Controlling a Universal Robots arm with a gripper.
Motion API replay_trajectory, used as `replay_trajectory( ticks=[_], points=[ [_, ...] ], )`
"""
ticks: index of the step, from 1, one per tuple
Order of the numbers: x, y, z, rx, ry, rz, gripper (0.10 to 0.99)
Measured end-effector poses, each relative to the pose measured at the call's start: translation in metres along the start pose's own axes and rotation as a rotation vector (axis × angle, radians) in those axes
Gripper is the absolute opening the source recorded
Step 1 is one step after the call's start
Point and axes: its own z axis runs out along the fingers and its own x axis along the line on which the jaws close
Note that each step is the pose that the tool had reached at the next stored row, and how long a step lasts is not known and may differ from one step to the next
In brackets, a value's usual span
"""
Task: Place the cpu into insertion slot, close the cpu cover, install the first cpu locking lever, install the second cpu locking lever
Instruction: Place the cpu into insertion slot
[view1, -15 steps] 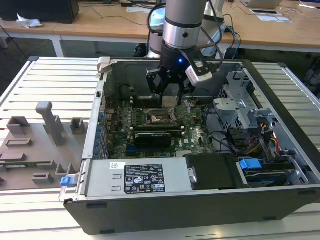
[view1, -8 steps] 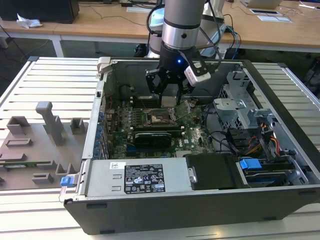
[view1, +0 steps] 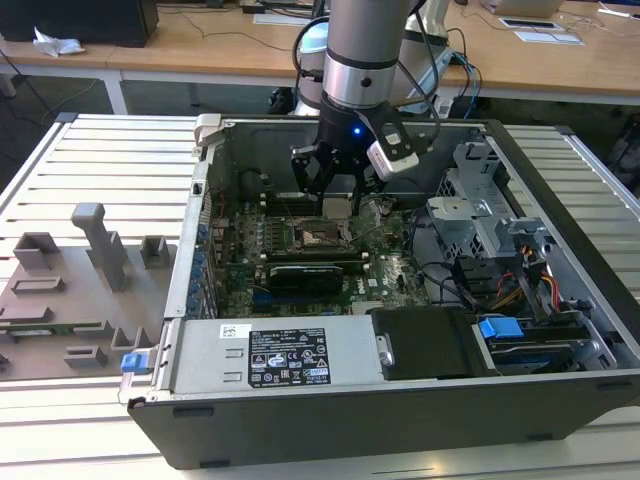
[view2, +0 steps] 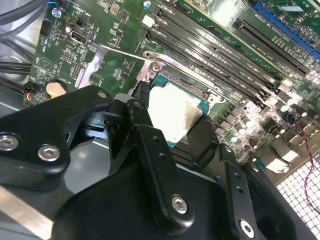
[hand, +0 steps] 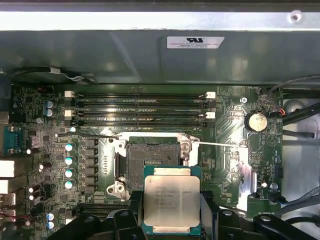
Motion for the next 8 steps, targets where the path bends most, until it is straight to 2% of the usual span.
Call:
replay_trajectory(
  ticks=[2,8],
  points=[
    [0.0000,0.0000,0.0001,0.000,-0.0001,0.008,0.545],
    [0.0000,0.0001,0.0013,0.002,-0.0004,0.120,0.545]
  ],
)
